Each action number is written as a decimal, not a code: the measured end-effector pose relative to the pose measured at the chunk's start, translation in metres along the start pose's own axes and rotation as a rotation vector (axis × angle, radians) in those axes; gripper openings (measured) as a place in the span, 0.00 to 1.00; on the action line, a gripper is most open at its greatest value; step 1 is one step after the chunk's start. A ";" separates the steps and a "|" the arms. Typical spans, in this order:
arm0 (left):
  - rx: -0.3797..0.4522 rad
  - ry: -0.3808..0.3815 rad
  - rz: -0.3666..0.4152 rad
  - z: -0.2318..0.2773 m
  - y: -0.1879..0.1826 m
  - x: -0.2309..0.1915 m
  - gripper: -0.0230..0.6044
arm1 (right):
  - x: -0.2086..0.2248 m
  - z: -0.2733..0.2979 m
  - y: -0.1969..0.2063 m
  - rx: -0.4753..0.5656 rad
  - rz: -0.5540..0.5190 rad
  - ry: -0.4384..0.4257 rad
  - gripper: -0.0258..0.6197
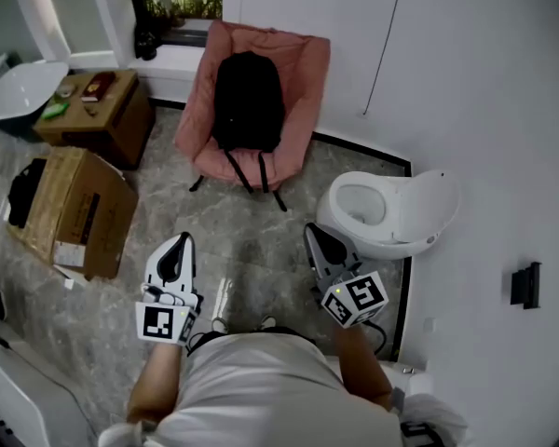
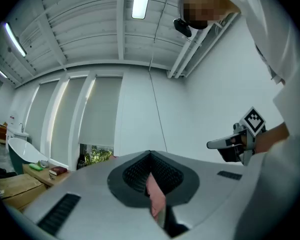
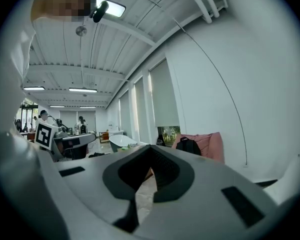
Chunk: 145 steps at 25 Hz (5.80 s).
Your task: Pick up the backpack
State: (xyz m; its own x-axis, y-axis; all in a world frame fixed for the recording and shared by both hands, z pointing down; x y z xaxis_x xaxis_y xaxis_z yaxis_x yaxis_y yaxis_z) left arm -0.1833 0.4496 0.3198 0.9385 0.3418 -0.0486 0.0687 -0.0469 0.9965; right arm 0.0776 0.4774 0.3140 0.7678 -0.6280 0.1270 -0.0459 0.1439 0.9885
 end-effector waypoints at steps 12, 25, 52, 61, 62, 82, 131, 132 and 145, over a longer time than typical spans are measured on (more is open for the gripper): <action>-0.031 -0.005 0.013 0.019 0.016 0.049 0.06 | 0.048 -0.048 0.034 -0.007 0.082 0.014 0.07; -0.083 0.093 -0.077 0.203 0.063 0.008 0.06 | 0.156 0.078 0.045 -0.113 0.124 0.068 0.07; -0.070 0.092 -0.069 0.435 0.056 -0.080 0.06 | 0.317 0.328 -0.023 -0.154 0.078 -0.078 0.07; -0.072 0.033 -0.020 0.479 0.058 -0.057 0.06 | 0.383 0.341 -0.001 -0.197 0.102 -0.149 0.07; -0.079 0.027 -0.025 0.482 0.062 -0.056 0.06 | 0.389 0.344 0.003 -0.205 0.108 -0.160 0.07; -0.172 -0.036 -0.075 0.514 0.118 -0.040 0.06 | 0.503 0.445 0.101 -0.302 0.185 -0.212 0.27; -0.280 -0.130 -0.134 0.540 0.214 -0.065 0.06 | 0.590 0.595 0.162 -0.083 0.440 -0.426 0.34; -0.281 -0.130 -0.135 0.541 0.215 -0.064 0.06 | 0.590 0.596 0.160 -0.077 0.440 -0.428 0.31; -0.281 -0.127 -0.142 0.534 0.219 -0.058 0.06 | 0.585 0.607 0.136 0.106 0.663 -0.589 0.36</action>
State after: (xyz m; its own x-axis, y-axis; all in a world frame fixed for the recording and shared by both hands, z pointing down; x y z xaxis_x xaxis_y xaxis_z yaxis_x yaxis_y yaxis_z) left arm -0.0420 -0.0815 0.5048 0.9621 0.2061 -0.1784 0.1221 0.2594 0.9580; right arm 0.1326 -0.3353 0.5723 0.1111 -0.7361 0.6677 -0.4453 0.5638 0.6956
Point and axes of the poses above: the fingertips, and each gripper's own axes: z forward along the fingers, x to its right, y out of its underside, the point moved 4 cm from there along -z, backward along the fingers, and after that the axes turned 15 degrees about -y, right-handed, at the moved point
